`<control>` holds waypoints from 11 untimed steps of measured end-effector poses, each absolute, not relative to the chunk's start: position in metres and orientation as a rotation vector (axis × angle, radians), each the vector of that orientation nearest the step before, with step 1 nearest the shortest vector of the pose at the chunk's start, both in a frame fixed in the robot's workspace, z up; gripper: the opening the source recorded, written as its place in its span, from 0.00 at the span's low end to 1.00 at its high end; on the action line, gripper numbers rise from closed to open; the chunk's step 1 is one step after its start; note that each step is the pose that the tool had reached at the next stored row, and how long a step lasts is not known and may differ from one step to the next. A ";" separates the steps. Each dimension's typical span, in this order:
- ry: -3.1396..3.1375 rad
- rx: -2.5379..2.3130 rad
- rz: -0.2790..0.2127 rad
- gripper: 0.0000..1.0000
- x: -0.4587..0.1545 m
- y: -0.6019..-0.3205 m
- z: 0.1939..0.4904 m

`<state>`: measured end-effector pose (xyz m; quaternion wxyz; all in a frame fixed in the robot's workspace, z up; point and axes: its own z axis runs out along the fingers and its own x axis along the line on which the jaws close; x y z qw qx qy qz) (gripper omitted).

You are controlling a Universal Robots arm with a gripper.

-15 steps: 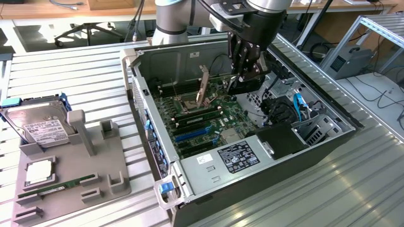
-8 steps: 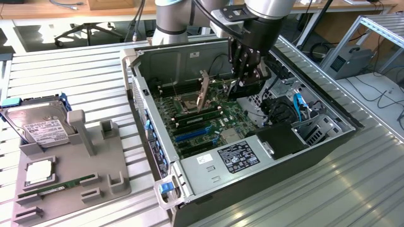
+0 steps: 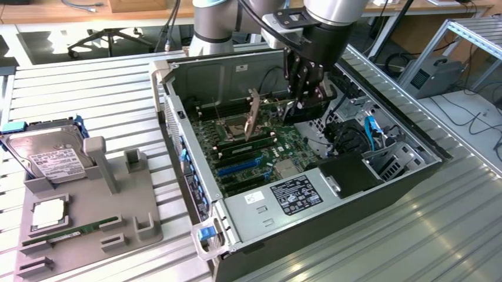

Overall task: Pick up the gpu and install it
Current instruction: 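Insert the gpu into the slot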

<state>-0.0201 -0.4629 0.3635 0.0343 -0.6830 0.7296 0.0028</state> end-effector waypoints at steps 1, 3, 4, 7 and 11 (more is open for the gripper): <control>2.243 -2.100 0.008 0.27 -0.020 -0.463 0.363; 2.243 -2.100 0.008 0.27 -0.020 -0.464 0.362; 2.243 -2.100 0.008 0.27 -0.020 -0.464 0.362; 2.243 -2.100 0.008 0.27 -0.020 -0.464 0.362; 2.243 -2.100 0.008 0.27 -0.020 -0.464 0.361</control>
